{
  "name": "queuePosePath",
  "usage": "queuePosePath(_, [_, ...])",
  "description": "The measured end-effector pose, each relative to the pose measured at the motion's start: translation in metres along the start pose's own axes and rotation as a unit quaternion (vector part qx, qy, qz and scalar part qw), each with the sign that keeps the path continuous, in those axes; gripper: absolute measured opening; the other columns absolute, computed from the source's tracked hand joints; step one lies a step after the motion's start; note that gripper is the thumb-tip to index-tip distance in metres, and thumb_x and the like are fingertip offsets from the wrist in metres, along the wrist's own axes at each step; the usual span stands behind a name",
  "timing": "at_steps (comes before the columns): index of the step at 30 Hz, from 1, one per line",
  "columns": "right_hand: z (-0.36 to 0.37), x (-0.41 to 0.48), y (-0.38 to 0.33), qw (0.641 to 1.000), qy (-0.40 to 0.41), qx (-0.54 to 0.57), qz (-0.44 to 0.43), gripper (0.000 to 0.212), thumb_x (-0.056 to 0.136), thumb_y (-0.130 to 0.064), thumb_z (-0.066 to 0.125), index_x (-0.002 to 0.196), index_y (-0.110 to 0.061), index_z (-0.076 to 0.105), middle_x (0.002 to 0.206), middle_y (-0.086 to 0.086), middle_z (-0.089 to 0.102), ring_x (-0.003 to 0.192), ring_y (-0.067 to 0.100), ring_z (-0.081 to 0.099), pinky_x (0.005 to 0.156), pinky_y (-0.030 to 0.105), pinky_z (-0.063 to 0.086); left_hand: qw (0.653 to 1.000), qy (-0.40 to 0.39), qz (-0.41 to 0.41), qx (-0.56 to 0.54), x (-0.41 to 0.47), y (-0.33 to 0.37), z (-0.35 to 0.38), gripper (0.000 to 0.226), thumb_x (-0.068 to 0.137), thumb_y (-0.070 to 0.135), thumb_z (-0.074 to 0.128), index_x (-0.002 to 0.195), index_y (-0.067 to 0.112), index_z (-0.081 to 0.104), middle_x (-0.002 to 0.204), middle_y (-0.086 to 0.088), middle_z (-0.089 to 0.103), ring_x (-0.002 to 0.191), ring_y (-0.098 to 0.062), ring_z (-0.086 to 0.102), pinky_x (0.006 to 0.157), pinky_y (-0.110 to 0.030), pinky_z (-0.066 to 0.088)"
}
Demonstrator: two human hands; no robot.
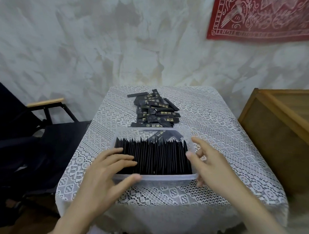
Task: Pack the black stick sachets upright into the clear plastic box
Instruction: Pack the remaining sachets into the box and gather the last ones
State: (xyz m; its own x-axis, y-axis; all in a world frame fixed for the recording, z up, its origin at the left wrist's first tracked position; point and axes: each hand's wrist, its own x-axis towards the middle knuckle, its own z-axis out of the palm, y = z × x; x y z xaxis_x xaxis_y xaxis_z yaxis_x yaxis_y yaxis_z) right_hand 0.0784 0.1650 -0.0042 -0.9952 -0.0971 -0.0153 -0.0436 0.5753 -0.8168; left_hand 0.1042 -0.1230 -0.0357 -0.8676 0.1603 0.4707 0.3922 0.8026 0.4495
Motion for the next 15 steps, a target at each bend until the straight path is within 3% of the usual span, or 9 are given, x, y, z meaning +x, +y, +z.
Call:
queuePosePath(4, [-0.024, 0.046, 0.011, 0.998, 0.056, -0.018, -0.007, 0.028, 0.104, -0.039, 0.05, 0.126, -0.031, 0.065, 0.085, -0.004, 0.066, 0.057, 0.011, 0.064, 0.054, 0.028, 0.055, 0.999, 0.014, 0.031, 0.004, -0.001, -0.002, 0.001, 0.049, 0.077, 0.077, 0.061, 0.097, 0.036, 0.078, 0.109, 0.028, 0.067, 0.122, -0.003, 0.054, 0.098, -0.028, 0.046])
queuePosePath(7, [-0.026, 0.093, 0.018, 0.997, 0.026, -0.066, -0.027, 0.024, 0.1, -0.028, 0.061, 0.124, -0.033, 0.066, 0.102, -0.007, 0.066, 0.063, 0.009, 0.061, 0.053, 0.025, 0.051, 0.996, 0.056, 0.065, -0.003, -0.003, -0.003, 0.005, 0.043, 0.078, 0.071, 0.064, 0.077, 0.029, 0.077, 0.093, 0.025, 0.068, 0.108, -0.003, 0.06, 0.093, -0.02, 0.046])
queuePosePath(9, [-0.02, 0.119, 0.019, 0.993, -0.028, -0.101, -0.047, 0.044, 0.092, -0.032, 0.073, 0.133, -0.039, 0.06, 0.125, -0.007, 0.062, 0.081, 0.007, 0.061, 0.066, 0.028, 0.053, 0.992, 0.089, 0.084, -0.005, -0.004, -0.003, 0.009, 0.043, 0.077, 0.066, 0.066, 0.068, 0.024, 0.074, 0.083, 0.02, 0.068, 0.098, -0.004, 0.06, 0.09, -0.015, 0.046])
queuePosePath(12, [-0.008, 0.154, 0.015, 0.97, -0.1, -0.207, -0.082, 0.088, 0.08, -0.052, 0.08, 0.155, -0.043, 0.033, 0.156, -0.007, 0.039, 0.127, 0.017, 0.052, 0.107, 0.045, 0.043, 0.989, 0.116, 0.093, -0.011, -0.003, -0.005, 0.012, 0.044, 0.075, 0.062, 0.068, 0.066, 0.02, 0.073, 0.077, 0.016, 0.067, 0.096, -0.003, 0.059, 0.09, -0.014, 0.046])
queuePosePath(15, [0.002, 0.184, 0.011, 0.936, -0.165, -0.287, -0.123, 0.11, 0.077, -0.065, 0.076, 0.162, -0.04, 0.011, 0.168, -0.005, 0.017, 0.149, 0.026, 0.029, 0.119, 0.049, 0.028, 0.987, 0.122, 0.099, -0.016, -0.001, -0.01, 0.014, 0.043, 0.075, 0.062, 0.068, 0.064, 0.02, 0.072, 0.077, 0.017, 0.067, 0.095, -0.004, 0.06, 0.09, -0.016, 0.047])
